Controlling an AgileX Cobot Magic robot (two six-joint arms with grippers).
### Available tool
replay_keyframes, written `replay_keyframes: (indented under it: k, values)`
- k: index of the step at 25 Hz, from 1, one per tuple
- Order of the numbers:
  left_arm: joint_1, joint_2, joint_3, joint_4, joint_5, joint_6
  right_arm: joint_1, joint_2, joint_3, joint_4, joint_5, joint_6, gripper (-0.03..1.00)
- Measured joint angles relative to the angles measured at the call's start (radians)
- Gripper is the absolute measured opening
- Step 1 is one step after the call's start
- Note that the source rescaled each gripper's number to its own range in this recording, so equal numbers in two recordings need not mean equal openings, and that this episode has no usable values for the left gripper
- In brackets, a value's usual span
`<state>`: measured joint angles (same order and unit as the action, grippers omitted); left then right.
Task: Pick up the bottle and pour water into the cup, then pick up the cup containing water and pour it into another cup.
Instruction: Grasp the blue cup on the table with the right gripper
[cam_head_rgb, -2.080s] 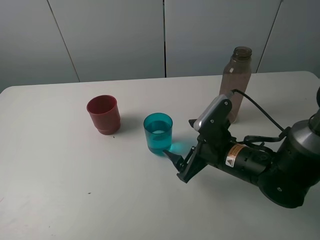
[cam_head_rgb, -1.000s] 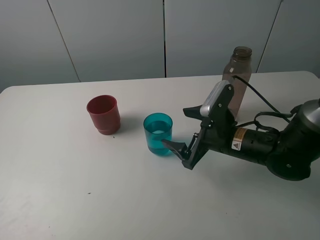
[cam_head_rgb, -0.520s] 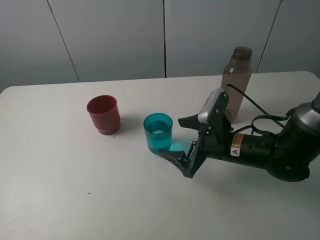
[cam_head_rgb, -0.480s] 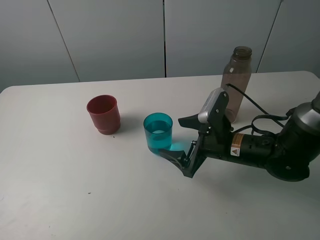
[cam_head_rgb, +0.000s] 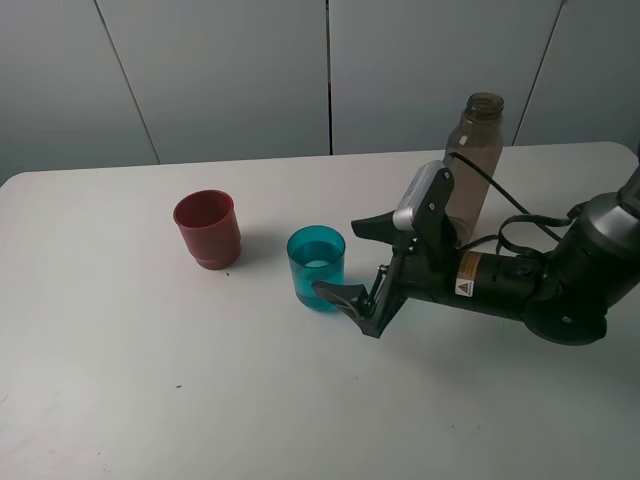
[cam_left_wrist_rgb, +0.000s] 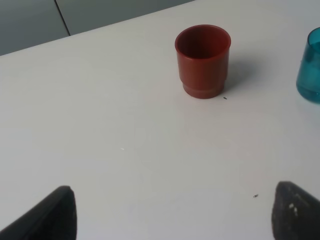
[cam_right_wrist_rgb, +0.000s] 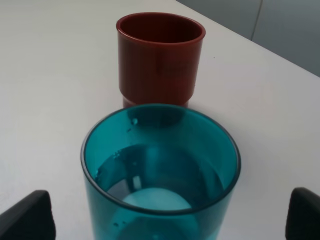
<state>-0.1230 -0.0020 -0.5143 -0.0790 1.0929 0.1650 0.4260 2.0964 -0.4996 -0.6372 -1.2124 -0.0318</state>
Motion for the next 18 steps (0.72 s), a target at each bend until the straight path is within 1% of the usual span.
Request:
replay_keyframes:
  k: [5, 18]
  values:
    - [0.000, 0.000, 0.000, 0.000, 0.000, 0.000, -0.004, 0.026, -0.008, -0.029, 0.006, 0.002, 1.00]
    - [0.000, 0.000, 0.000, 0.000, 0.000, 0.000, -0.010, 0.051, -0.063, -0.033, 0.014, -0.001, 1.00]
